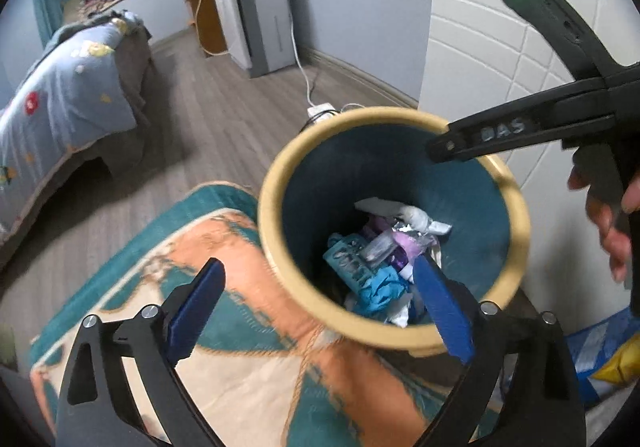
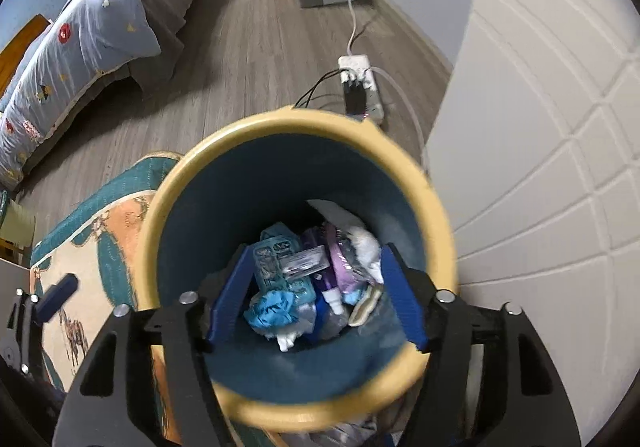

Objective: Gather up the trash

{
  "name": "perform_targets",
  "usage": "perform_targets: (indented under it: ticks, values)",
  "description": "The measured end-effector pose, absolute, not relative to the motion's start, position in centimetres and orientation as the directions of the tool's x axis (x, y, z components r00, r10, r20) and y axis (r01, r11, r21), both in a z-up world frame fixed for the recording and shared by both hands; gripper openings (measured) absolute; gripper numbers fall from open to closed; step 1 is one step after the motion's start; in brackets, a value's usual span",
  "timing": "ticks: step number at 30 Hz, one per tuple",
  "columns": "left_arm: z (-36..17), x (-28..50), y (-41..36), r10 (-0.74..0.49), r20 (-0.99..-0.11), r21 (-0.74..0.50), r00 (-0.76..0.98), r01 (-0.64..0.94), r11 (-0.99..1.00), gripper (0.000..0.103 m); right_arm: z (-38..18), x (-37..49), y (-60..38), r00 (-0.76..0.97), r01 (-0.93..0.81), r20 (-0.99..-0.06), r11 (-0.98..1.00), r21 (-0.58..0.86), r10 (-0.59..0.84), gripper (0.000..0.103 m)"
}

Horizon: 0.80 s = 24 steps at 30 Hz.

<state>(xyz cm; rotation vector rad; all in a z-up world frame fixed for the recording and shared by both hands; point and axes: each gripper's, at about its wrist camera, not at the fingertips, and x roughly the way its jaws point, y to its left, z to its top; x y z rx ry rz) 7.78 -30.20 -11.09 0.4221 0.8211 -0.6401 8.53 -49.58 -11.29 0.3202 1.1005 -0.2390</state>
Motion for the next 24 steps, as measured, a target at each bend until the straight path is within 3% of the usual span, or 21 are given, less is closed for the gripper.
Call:
perform_targets:
  ticks: [6, 15, 21, 24]
  values:
    - [-5.7, 6.0, -27.2, -0.366, -0.77, 0.069, 0.523, 0.639, 0.766, 0.098, -6.2, 4.8, -48.5, 0.49, 0.356, -0.87, 0.924, 0.141, -0.056, 0.097]
    - [-0.3, 2.5, -22.8, -0.347, -0.759, 0.009, 0.551, 0.542, 0.84, 0.098, -2.1, -1.9, -45.2, 0.542, 0.319, -0.833, 0.945, 0.076, -0.116, 0.097]
    - [0.6, 0.7, -21.8, -0.28, -0.758, 0.049, 0.589, 0.48, 0.876, 0.098, -1.0, -4.0, -43.8, 0.562, 0.327, -0.812, 0.944, 0.046, -0.155, 0.097]
    - [0.2, 0.6, -21.8, -0.282, -0.751, 0.051, 0.597, 0.479, 0.877, 0.098, -0.3, -4.3, -43.4, 0.592, 0.289, -0.799, 0.953, 0.092, -0.102, 0.097]
